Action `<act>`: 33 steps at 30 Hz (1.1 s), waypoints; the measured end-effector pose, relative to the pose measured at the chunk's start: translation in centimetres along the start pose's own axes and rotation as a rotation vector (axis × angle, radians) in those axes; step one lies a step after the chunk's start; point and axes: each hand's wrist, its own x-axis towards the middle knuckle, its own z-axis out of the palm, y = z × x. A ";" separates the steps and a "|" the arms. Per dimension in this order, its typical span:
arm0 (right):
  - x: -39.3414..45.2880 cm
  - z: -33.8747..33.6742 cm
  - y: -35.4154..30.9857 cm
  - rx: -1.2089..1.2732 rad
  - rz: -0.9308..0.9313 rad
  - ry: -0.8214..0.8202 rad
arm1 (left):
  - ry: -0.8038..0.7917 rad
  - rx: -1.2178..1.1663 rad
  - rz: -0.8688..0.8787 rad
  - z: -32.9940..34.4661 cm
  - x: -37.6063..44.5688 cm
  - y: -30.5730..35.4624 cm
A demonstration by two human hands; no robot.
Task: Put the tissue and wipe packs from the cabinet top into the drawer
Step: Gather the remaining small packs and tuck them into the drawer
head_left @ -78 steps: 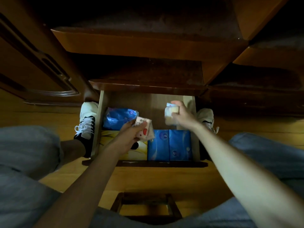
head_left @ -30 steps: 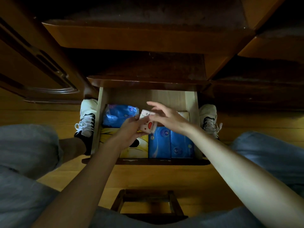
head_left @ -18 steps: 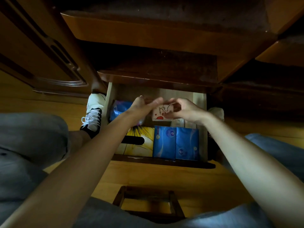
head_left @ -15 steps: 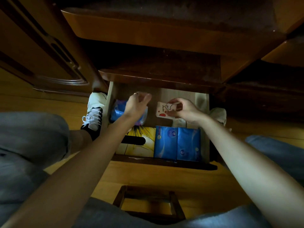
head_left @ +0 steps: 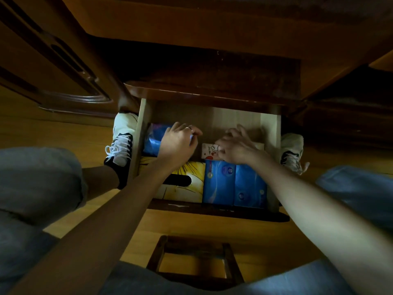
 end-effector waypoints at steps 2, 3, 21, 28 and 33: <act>-0.4 -0.1 0.9 0.064 0.014 0.083 | -0.023 0.155 0.105 0.5 0.4 0.5; -0.7 -0.3 1.6 0.135 0.045 0.142 | -0.075 0.240 0.137 0.9 0.6 0.9; -4.1 0.4 5.1 0.066 0.127 0.209 | -0.561 0.579 0.059 5.8 4.0 4.4; -2.8 0.3 5.7 0.079 0.098 0.152 | -0.277 0.475 0.207 5.7 6.0 4.3; -1.8 0.3 5.8 0.148 0.075 0.052 | -0.256 0.424 0.144 4.8 7.8 2.0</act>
